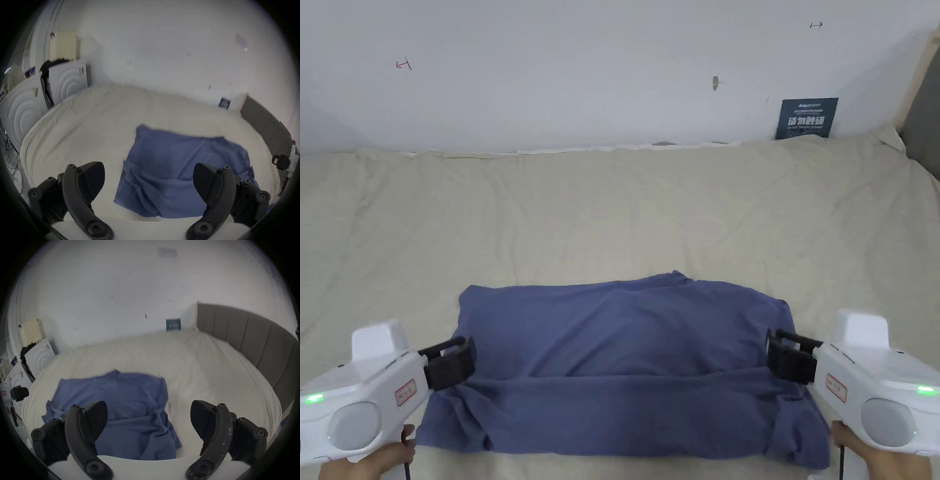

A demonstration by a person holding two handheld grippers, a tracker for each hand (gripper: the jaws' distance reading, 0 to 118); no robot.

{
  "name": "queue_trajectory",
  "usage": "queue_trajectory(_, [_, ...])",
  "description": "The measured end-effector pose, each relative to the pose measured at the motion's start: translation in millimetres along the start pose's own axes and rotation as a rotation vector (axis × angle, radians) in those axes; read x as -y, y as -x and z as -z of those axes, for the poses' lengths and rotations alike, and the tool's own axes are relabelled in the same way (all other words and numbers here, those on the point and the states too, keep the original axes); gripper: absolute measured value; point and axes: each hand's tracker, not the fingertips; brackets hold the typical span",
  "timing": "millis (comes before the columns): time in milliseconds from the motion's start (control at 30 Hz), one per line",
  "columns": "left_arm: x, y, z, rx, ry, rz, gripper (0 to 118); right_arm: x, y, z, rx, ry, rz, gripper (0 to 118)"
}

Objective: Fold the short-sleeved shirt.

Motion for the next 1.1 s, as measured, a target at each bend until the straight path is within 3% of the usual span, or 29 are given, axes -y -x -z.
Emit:
queue_trajectory(100, [1.6, -27.3, -32.3, -0.008, -0.136, 0.027, 110, -3.7, 6.5, -46.4, 0.020, -0.123, -0.034, 102])
queue_trajectory(200, [16.3, -36.9, -46.0, -0.002, -0.224, 0.070, 90, 3.6, 13.9, -81.3, 0.044, -0.200, -0.071, 86])
queue_trajectory(267, [23.5, -51.7, -56.2, -0.006, -0.246, 0.098, 65, 10.5, 17.5, -98.9, 0.068, -0.218, -0.077, 65])
queue_trajectory(300, [29.1, -57.2, -60.1, -0.004, -0.257, 0.112, 47, 15.0, 19.0, -107.3, 0.077, -0.234, -0.083, 48])
queue_trajectory(400, [43.0, -71.4, -69.1, 0.020, -0.271, 0.145, 25, 27.1, 22.2, -120.8, 0.101, -0.268, -0.120, 28])
queue_trajectory(433, [46.2, -74.4, -69.3, 0.016, -0.261, 0.154, 1, 30.6, 23.9, -123.6, 0.117, -0.269, -0.132, 3])
queue_trajectory(667, [53.8, -72.8, -64.5, 0.034, -0.198, 0.187, 0, 33.7, 23.2, -124.8, 0.094, -0.279, -0.125, 1])
queue_trajectory(967, [39.7, -11.8, -0.5, 0.019, 0.194, 0.189, 3, 26.4, 22.5, -104.2, 0.088, -0.240, -0.117, 1])
queue_trajectory(1000, [40.5, -1.7, 9.2, 0.022, 0.230, 0.179, 11, 27.4, 23.0, -102.1, 0.089, -0.232, -0.118, 1])
queue_trajectory(1100, [40.3, 22.9, 31.0, 0.016, 0.358, 0.099, 86, 26.1, 22.9, -90.3, 0.093, -0.211, -0.122, 1])
